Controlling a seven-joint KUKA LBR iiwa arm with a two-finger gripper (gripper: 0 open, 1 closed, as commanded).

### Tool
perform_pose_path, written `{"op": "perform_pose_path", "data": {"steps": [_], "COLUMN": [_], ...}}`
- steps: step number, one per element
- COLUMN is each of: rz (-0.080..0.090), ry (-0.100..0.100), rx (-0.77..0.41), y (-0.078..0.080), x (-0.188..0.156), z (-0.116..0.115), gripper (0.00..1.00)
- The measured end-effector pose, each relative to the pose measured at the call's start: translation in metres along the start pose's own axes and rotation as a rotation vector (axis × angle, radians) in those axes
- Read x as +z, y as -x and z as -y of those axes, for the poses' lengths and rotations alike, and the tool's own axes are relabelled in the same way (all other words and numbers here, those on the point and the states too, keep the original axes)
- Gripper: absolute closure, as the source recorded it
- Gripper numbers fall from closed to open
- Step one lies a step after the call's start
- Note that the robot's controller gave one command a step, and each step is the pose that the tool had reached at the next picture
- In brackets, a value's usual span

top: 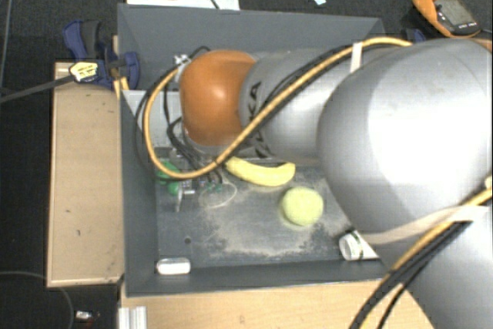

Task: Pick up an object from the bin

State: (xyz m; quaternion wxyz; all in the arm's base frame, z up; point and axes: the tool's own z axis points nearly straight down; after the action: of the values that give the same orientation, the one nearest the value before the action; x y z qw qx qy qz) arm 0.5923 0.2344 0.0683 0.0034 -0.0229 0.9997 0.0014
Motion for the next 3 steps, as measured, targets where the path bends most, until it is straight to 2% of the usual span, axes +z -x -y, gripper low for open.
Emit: {"op": "perform_pose_path", "data": {"steps": [1,2,3], "rz": [0.004,0.005,0.005], "ry": [0.001,0.003,0.003], "rx": [-0.443,-0.321,-0.559], "y": [0.003,0.003,0.004], "x": [-0.003,-0.022,-0.008], "z": [-0.005,-0.015,-0.007], "gripper": [0.0,0.0,1.0]}}
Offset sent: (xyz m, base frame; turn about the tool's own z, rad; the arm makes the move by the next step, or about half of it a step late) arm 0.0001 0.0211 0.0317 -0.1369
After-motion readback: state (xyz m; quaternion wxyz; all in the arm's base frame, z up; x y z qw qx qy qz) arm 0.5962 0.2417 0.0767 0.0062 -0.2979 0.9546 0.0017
